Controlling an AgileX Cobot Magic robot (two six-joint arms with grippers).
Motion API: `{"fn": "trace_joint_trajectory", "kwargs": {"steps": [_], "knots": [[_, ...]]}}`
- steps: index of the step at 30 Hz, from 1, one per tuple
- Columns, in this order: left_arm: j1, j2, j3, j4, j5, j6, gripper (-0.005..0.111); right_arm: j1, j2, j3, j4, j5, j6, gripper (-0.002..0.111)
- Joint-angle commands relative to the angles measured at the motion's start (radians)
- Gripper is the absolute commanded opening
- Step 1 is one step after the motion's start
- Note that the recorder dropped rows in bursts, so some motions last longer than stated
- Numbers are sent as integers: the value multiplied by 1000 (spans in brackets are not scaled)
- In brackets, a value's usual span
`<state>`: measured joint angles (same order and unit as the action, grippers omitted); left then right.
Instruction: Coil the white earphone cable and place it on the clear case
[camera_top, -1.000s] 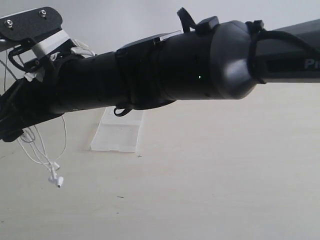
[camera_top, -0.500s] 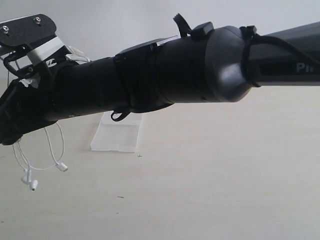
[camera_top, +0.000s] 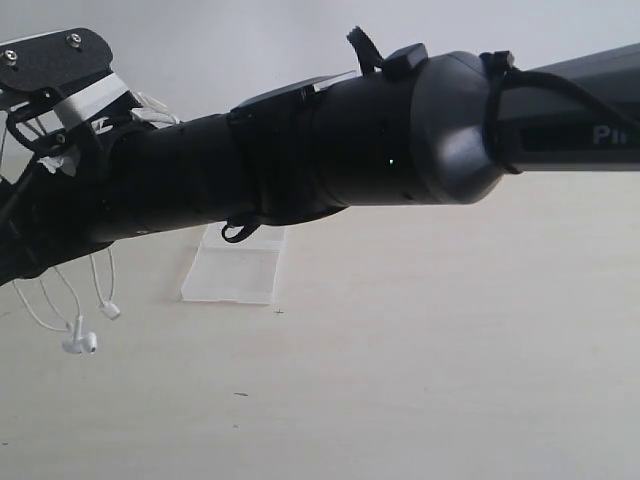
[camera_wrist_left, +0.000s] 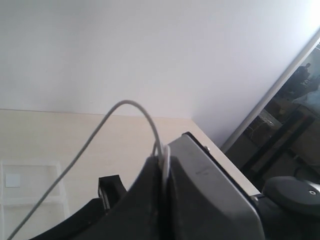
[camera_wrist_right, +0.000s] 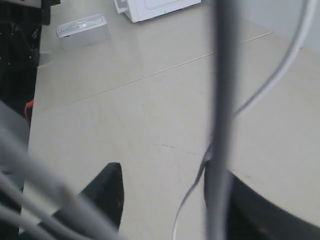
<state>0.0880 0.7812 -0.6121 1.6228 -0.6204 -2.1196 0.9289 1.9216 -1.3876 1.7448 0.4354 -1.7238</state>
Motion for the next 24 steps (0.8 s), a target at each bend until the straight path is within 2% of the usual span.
{"fn": "trace_joint_trajectory", "kwargs": {"steps": [1, 5, 10, 14, 20, 24], "knots": [[3, -6, -5, -18, -5, -4, 0, 2, 0, -8, 0, 6, 0, 47], [3, -6, -5, -18, -5, -4, 0, 2, 0, -8, 0, 20, 0, 42], [3, -6, -5, -29, -10, -4, 0, 2, 0, -8, 0, 57, -2, 13], [3, -6, -5, -33, -14, -4, 0, 2, 0, -8, 0, 75, -2, 3], [3, -6, -5, -40, -21, -4, 0, 2, 0, -8, 0, 82, -2, 10], [3, -6, -5, -55, -26, -4, 0, 2, 8, -8, 0, 87, -2, 22]]}}
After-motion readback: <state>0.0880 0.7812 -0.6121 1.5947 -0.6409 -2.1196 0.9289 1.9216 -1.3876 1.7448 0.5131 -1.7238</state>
